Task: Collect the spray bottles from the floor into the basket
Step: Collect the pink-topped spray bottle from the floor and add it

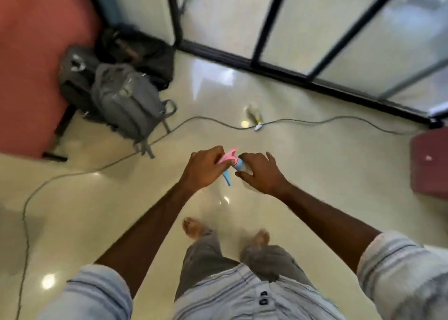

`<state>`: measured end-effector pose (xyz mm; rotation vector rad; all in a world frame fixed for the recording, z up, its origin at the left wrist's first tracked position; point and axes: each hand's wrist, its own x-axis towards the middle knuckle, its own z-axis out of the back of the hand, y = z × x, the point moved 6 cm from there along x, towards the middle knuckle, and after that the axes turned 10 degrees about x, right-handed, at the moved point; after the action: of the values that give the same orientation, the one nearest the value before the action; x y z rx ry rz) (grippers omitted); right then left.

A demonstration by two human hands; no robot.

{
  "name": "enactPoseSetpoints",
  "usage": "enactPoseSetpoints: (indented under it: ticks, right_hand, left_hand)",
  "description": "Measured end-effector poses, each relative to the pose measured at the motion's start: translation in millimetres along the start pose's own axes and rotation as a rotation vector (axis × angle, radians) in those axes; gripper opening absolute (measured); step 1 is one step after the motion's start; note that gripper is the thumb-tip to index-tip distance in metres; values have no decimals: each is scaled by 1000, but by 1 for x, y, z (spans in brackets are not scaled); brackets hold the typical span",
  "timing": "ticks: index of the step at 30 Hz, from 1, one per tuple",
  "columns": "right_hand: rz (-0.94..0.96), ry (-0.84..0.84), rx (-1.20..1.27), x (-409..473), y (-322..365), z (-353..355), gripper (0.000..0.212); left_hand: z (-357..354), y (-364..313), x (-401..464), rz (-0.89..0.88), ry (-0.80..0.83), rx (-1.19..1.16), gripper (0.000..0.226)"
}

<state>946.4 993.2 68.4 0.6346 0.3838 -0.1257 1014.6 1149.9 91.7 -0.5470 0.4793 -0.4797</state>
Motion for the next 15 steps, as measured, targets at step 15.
enactPoseSetpoints:
  ticks: [15]
  right_hand:
    - [-348,-720,719,-420,-318,148,29]
  left_hand:
    - [-256,-492,-20,-675,340,134,51]
